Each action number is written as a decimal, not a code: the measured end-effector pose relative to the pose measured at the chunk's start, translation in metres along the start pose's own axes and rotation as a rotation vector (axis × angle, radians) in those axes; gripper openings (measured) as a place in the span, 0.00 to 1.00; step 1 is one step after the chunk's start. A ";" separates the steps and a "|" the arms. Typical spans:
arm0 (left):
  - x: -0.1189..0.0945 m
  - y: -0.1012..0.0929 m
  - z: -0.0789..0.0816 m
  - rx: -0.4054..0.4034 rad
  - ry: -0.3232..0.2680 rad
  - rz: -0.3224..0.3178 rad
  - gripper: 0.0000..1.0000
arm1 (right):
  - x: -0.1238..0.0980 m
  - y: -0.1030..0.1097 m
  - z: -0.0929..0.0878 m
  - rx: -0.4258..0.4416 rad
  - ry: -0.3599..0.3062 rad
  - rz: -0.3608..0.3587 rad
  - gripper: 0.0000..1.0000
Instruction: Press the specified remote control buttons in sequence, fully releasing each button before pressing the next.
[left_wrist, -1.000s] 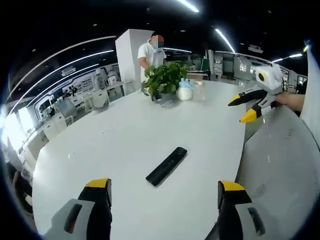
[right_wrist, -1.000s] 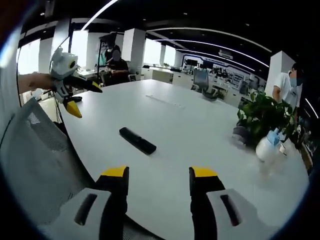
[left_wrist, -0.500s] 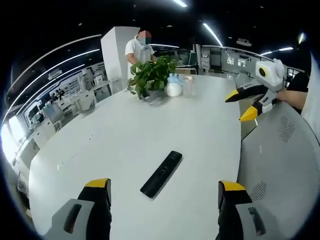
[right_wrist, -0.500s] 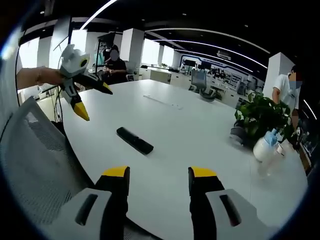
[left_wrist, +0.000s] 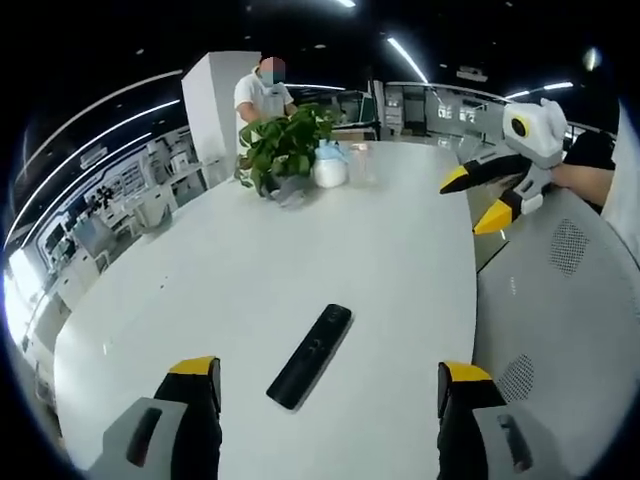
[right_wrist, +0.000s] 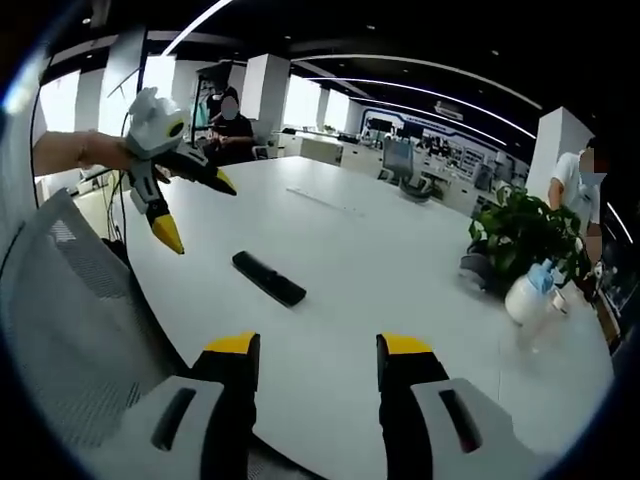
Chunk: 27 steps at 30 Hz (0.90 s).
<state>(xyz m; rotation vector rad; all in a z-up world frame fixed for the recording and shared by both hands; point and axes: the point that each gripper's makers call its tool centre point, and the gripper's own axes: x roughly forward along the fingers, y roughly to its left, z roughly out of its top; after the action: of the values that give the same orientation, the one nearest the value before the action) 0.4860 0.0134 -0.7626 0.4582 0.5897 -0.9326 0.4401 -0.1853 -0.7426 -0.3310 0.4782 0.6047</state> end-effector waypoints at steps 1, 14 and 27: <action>0.001 0.000 0.000 0.003 -0.001 -0.003 0.93 | 0.000 0.000 0.000 0.001 0.000 0.000 0.48; 0.015 0.007 -0.010 0.051 0.056 -0.031 0.93 | 0.000 -0.001 -0.001 -0.012 0.005 -0.006 0.48; 0.026 0.013 -0.020 0.084 0.111 -0.057 0.92 | 0.001 -0.002 -0.002 -0.013 0.011 -0.008 0.48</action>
<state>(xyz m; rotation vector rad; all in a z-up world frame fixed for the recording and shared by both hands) 0.5035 0.0161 -0.7928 0.5735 0.6688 -0.9932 0.4409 -0.1871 -0.7444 -0.3483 0.4836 0.5991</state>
